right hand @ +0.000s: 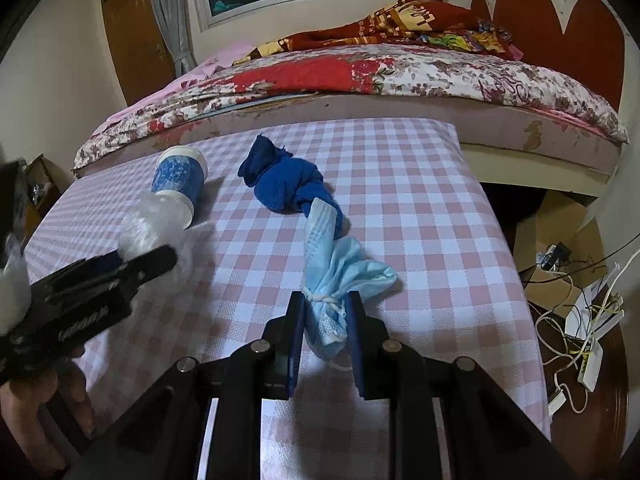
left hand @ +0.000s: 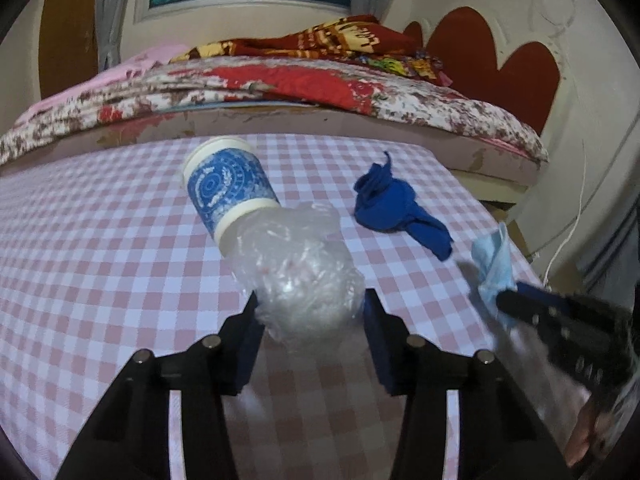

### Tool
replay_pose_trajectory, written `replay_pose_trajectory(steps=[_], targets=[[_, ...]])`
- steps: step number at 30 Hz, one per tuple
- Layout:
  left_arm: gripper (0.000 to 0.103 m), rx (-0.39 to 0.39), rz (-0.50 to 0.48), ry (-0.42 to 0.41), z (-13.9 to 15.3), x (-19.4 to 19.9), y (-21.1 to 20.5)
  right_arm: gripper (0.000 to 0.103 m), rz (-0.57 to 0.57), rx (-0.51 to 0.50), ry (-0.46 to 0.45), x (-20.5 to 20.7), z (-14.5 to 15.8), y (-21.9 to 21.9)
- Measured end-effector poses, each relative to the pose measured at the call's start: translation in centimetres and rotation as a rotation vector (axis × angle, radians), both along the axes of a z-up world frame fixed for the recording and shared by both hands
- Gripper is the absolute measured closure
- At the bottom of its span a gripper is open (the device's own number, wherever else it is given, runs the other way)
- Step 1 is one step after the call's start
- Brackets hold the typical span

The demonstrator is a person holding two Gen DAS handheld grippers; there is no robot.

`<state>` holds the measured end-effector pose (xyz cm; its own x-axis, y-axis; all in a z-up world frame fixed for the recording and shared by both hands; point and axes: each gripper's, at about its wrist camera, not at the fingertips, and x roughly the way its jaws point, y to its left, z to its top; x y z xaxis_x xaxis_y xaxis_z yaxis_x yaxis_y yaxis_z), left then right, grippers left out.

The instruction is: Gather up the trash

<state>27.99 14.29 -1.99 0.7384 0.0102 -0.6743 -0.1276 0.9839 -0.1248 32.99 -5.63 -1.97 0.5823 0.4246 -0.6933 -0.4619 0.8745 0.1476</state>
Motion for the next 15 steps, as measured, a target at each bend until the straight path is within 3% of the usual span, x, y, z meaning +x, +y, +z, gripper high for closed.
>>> replay_pose_trajectory(steps=[15], targets=[[0.054, 0.053, -0.062, -0.023, 1.5, -6.5, -3.4, 0.081, -0.012, -0.024, -0.065, -4.9, 3.0, -4.3]])
